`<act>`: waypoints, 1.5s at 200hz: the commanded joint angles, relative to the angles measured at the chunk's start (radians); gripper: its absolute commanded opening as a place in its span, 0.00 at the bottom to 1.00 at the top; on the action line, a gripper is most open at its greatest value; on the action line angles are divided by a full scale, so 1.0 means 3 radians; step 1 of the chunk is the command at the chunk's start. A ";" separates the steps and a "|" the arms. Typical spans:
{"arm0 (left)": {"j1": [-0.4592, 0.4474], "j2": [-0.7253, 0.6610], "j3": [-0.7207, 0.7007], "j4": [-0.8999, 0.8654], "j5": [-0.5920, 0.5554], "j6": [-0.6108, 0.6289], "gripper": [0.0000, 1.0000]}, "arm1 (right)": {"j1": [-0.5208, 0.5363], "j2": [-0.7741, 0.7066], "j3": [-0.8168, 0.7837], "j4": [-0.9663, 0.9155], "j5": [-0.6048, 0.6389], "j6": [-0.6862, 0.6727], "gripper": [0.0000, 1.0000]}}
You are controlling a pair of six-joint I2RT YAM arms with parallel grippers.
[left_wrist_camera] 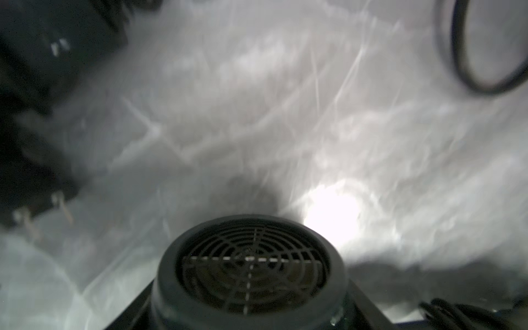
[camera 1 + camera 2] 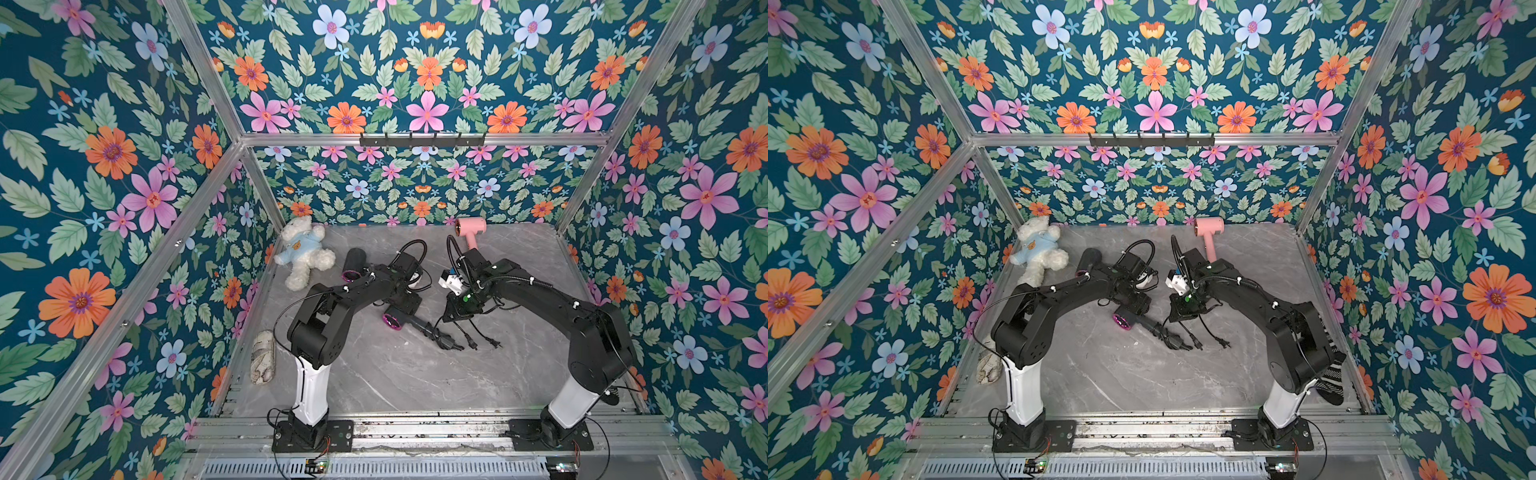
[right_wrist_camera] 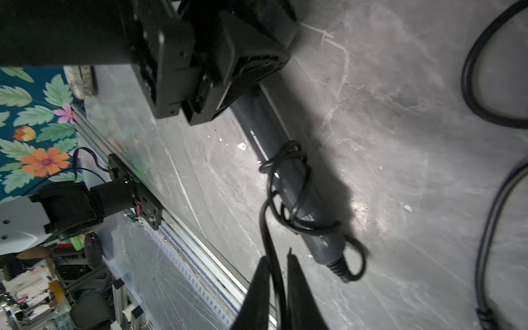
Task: Wrap the cord around the hair dryer
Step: Wrap the power cord around the hair dryer.
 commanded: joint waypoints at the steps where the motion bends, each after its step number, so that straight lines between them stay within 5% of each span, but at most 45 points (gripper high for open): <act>1: -0.0008 -0.0086 -0.0195 -0.0392 -0.0318 0.0196 0.00 | 0.0003 0.0070 0.0092 -0.0271 0.0062 -0.0428 0.24; 39: -0.0008 -0.0143 -0.0365 -0.0320 -0.0259 0.0119 0.00 | -0.0006 0.0254 0.0054 -0.0249 0.0057 -0.0645 0.27; 67: -0.0008 -0.0122 -0.0347 -0.0317 -0.0294 0.0102 0.00 | -0.0009 -0.0091 -0.0193 -0.0090 0.0071 -0.0713 0.28; 104: 0.0049 -0.0144 -0.0404 -0.0362 -0.0466 0.0083 0.00 | -0.0008 -0.0671 -0.0424 -0.0603 0.0795 -0.0739 0.34; 165: 0.0522 -0.0271 -0.0610 -0.0482 -0.0628 -0.0082 0.00 | 0.0308 -0.0706 -0.0683 -0.1006 0.1383 -0.1228 0.39; 199: 0.0533 -0.0291 -0.0638 -0.0391 -0.0549 -0.0176 0.00 | 0.0501 -0.0697 -0.0747 -0.0838 0.1245 -0.1558 0.44; 214: 0.0539 -0.0286 -0.0646 -0.0374 -0.0564 -0.0187 0.00 | 0.0573 -0.0662 -0.0761 -0.0794 0.1094 -0.1671 0.54; 300: 0.0560 -0.0384 -0.0679 -0.0343 -0.0517 -0.0294 0.00 | 0.0831 -0.0259 -0.0829 -0.0520 0.1170 -0.1764 0.53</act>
